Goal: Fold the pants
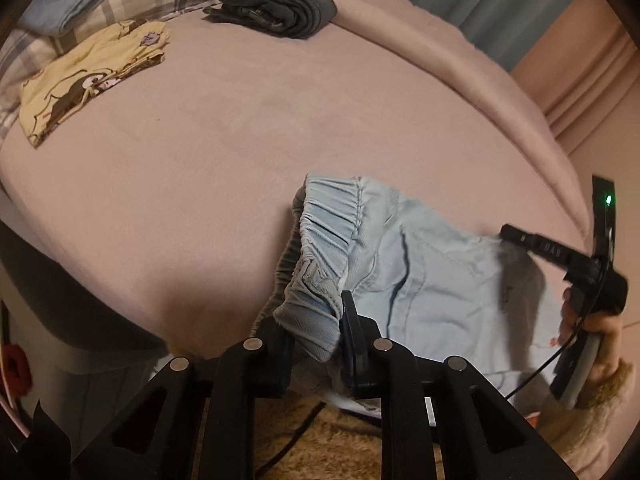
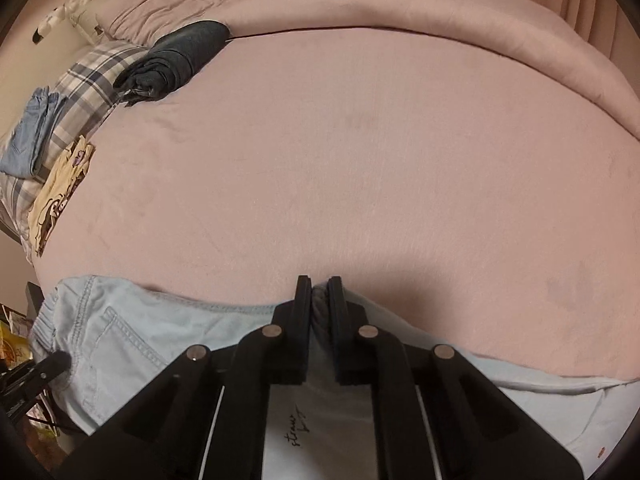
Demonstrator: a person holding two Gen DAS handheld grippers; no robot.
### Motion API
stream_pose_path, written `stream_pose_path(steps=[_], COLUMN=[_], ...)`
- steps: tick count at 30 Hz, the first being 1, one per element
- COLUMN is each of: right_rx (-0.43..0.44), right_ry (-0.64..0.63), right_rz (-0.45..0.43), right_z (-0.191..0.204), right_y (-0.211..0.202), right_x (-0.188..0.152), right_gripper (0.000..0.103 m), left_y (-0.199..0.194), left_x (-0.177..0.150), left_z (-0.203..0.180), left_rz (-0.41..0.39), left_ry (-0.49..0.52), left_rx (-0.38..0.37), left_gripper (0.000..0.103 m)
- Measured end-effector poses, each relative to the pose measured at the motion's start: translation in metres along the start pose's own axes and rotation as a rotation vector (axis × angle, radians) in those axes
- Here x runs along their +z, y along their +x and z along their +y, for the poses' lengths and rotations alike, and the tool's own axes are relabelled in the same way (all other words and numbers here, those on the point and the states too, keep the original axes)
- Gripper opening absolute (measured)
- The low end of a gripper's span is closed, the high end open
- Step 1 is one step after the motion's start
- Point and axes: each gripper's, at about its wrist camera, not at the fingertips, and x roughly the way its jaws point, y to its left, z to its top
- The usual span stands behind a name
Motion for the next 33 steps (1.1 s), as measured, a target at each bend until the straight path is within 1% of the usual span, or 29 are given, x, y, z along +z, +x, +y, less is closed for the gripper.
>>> stream_pose_path(steps=[2, 4, 7, 11, 16, 23, 33], right_rx=[-0.024, -0.046, -0.07, -0.065, -0.063, -0.06, -0.065], right_ry=[-0.011, -0.023, -0.036, -0.029, -0.024, -0.025, -0.02], right_rz=[0.031, 0.053, 0.057, 0.061, 0.055, 0.044, 0.05], right_z=[0.005, 0.004, 0.005, 0.003, 0.003, 0.0, -0.001], right_y=[0.015, 0.024, 0.032, 0.033, 0.033, 0.032, 0.032], right_x=[-0.002, -0.006, -0.008, -0.006, -0.005, -0.011, -0.01], right_gripper=[0.009, 0.009, 0.009, 0.009, 0.009, 0.009, 0.009], left_y=[0.012, 0.025, 0.027, 0.028, 0.028, 0.028, 0.03], left_x=[-0.003, -0.006, -0.006, -0.005, -0.004, -0.01, -0.013], left_z=[0.0, 0.002, 0.002, 0.002, -0.002, 0.002, 0.004], left_rz=[0.03, 0.052, 0.045, 0.05, 0.045, 0.039, 0.031], left_ry=[0.004, 0.012, 0.022, 0.026, 0.016, -0.03, -0.032], left_rx=[0.044, 0.066, 0.07, 0.083, 0.093, 0.094, 0.103], left_gripper=[0.02, 0.02, 0.022, 0.026, 0.027, 0.028, 0.031])
